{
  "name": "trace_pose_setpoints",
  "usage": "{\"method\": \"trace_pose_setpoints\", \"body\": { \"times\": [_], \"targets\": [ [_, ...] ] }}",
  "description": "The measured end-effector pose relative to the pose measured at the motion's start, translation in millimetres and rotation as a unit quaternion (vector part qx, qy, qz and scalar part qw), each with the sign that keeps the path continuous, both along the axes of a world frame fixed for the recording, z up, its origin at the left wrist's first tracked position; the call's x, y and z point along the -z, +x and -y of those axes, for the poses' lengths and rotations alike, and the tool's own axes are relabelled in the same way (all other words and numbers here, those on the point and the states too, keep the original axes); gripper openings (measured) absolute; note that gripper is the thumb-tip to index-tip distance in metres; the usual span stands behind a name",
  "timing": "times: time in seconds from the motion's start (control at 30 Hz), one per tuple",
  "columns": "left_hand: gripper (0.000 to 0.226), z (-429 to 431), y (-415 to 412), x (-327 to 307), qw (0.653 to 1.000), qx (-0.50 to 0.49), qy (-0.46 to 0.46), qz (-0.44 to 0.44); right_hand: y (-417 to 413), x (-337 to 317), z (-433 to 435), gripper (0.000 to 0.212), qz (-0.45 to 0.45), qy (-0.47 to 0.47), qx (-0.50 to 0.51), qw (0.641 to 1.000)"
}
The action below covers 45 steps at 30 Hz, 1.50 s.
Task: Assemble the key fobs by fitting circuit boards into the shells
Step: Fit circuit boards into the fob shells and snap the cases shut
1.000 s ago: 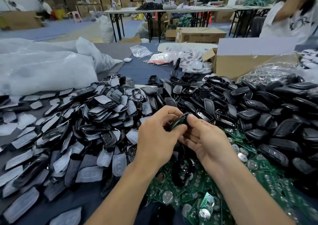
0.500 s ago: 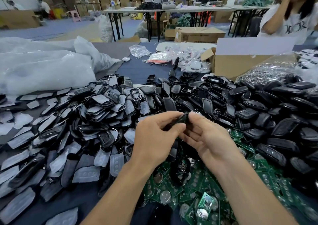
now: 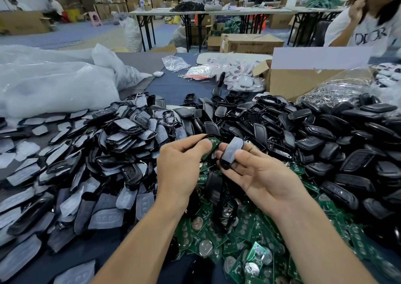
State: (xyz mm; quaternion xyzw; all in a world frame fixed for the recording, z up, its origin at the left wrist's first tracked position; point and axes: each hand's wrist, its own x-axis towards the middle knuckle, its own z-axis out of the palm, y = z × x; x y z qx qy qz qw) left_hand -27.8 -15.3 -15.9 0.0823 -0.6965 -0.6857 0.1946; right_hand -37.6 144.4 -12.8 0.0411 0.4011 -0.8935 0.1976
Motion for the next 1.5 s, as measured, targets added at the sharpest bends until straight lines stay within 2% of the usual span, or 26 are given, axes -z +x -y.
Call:
{"method": "trace_pose_setpoints", "body": {
  "times": [0.13,0.27,0.37,0.47,0.6,0.7,0.8,0.9,0.97,1.17,1.5],
  "targets": [
    [0.034,3,-2,2,0.999,0.011,0.038,0.031,0,2,1,0.057,-0.04,0.051,-0.005,0.998],
    [0.019,0,-2,1,1.0,0.011,0.022,0.017,4,3,6,0.042,-0.084,0.115,0.016,0.99],
    [0.022,-2,0,3,1.0,0.017,0.003,0.013,7,5,11,0.026,-0.102,0.161,0.033,0.981],
    [0.023,-4,1,4,0.999,0.026,-0.026,0.016,8,4,13,0.029,-0.113,0.205,0.053,0.971],
    [0.026,-3,2,5,0.996,0.049,-0.068,0.018,9,4,12,0.025,-0.119,0.206,0.087,0.967],
    [0.031,1,3,5,0.994,0.089,-0.053,0.025,9,2,10,0.026,-0.137,0.228,0.101,0.959],
    [0.02,2,4,1,0.989,0.139,-0.032,0.031,8,0,6,0.028,-0.162,0.226,0.111,0.954],
    [0.039,-1,7,-1,0.984,0.17,-0.027,0.034,6,2,2,0.029,-0.188,0.254,0.118,0.941],
    [0.043,-2,7,-1,0.984,0.17,-0.02,0.038,5,5,0,0.032,-0.201,0.268,0.106,0.936],
    [0.052,1,6,1,0.983,0.179,-0.036,0.027,3,6,-5,0.053,-0.285,0.356,0.096,0.885],
    [0.056,2,6,0,0.986,0.145,-0.072,0.023,6,0,-7,0.05,-0.302,0.487,0.104,0.813]
  ]
}}
